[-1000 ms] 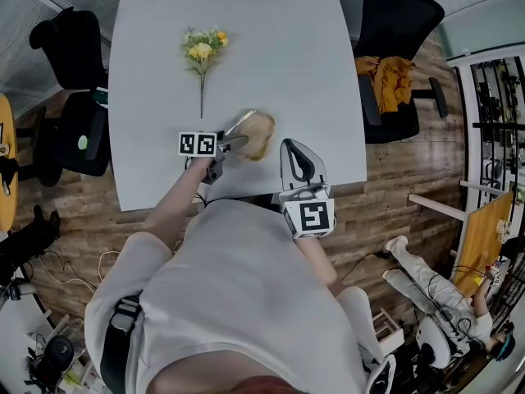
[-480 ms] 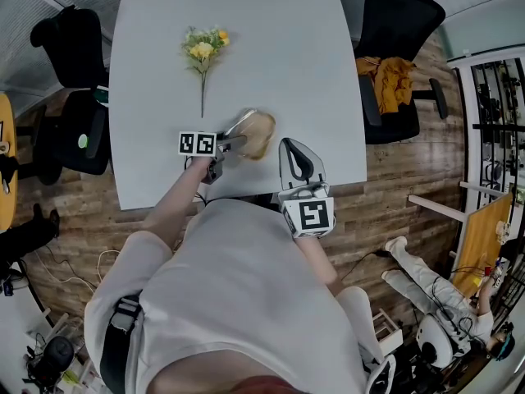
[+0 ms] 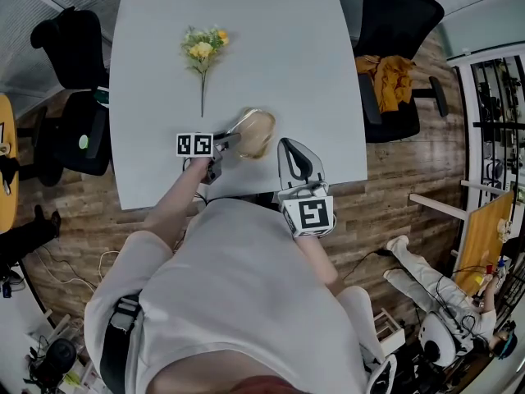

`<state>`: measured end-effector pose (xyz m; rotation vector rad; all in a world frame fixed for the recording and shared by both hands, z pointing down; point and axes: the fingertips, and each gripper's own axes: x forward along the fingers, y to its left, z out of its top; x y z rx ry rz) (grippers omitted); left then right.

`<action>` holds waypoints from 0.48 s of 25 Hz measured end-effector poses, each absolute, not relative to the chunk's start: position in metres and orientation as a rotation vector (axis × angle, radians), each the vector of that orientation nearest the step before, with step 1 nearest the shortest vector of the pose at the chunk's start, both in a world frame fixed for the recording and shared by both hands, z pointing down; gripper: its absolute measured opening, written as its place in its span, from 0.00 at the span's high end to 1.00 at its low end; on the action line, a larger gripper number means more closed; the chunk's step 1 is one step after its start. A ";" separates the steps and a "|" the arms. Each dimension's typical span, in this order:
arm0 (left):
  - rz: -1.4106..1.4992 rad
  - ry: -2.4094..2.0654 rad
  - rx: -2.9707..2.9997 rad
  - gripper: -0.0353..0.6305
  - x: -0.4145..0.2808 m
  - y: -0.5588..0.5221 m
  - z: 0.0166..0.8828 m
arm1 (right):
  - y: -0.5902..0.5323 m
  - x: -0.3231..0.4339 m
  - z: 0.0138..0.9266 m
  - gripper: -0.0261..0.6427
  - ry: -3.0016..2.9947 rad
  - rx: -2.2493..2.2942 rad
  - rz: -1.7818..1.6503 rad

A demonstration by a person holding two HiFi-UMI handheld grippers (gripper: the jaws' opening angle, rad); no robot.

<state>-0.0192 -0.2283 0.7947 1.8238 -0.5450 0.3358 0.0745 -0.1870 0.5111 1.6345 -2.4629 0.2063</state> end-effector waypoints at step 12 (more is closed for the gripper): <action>0.295 -0.550 1.823 0.78 -0.024 -0.226 0.789 | -0.180 0.073 0.512 0.95 -2.461 1.635 0.207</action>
